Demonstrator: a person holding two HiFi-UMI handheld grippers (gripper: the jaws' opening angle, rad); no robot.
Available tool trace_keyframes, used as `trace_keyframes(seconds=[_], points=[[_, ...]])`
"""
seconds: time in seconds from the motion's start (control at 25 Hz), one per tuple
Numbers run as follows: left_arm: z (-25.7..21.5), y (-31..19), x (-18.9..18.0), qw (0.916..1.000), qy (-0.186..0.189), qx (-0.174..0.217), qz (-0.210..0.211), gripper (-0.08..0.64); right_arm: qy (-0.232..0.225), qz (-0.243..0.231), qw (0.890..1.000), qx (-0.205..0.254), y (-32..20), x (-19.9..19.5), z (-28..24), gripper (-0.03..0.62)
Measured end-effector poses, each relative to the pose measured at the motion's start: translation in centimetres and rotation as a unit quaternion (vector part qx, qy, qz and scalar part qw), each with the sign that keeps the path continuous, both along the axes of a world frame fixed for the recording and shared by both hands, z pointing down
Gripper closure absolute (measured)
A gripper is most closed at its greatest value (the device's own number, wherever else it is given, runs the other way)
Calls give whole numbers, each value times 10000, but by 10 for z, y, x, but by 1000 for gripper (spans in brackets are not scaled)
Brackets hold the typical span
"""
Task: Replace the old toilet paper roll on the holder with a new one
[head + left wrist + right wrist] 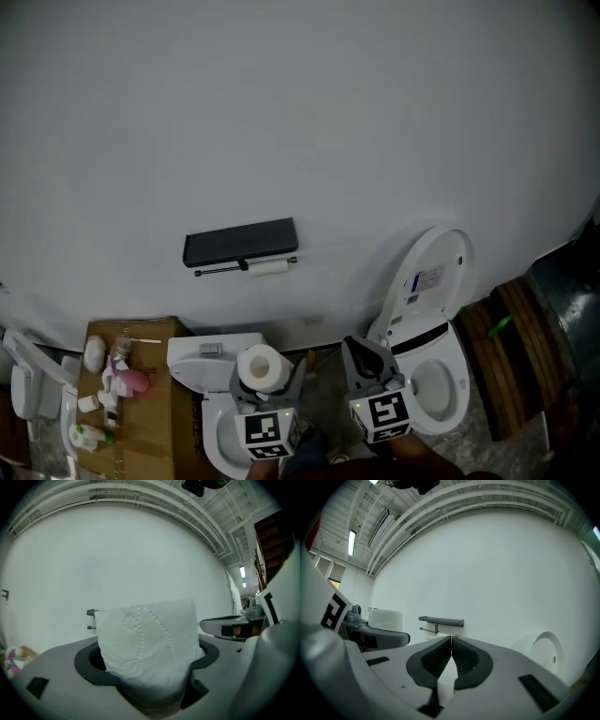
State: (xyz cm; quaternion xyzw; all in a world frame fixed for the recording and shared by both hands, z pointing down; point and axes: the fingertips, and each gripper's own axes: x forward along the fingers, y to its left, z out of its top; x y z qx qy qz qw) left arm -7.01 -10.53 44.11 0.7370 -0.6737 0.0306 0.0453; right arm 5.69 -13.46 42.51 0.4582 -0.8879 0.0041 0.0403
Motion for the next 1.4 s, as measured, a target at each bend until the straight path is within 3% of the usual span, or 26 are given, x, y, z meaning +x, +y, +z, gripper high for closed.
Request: trace_keyframes(seconds=[0.48, 0.72, 1.0, 1.4], points=[[-2, -98, -62, 9997, -247, -10, 57, 101, 81, -91, 9999, 2, -102, -75, -5, 574], [7, -135, -81, 9994, -132, -18, 307, 101, 186, -99, 9997, -81, -138, -105, 4, 574], [16, -159, -80, 9986, -333, -161, 368, 101, 126, -101, 9997, -180, -163, -107, 10, 574], [18, -179, -72, 9990, -394, -198, 23, 101, 76, -488, 9984, -277, -188, -108, 28, 574]])
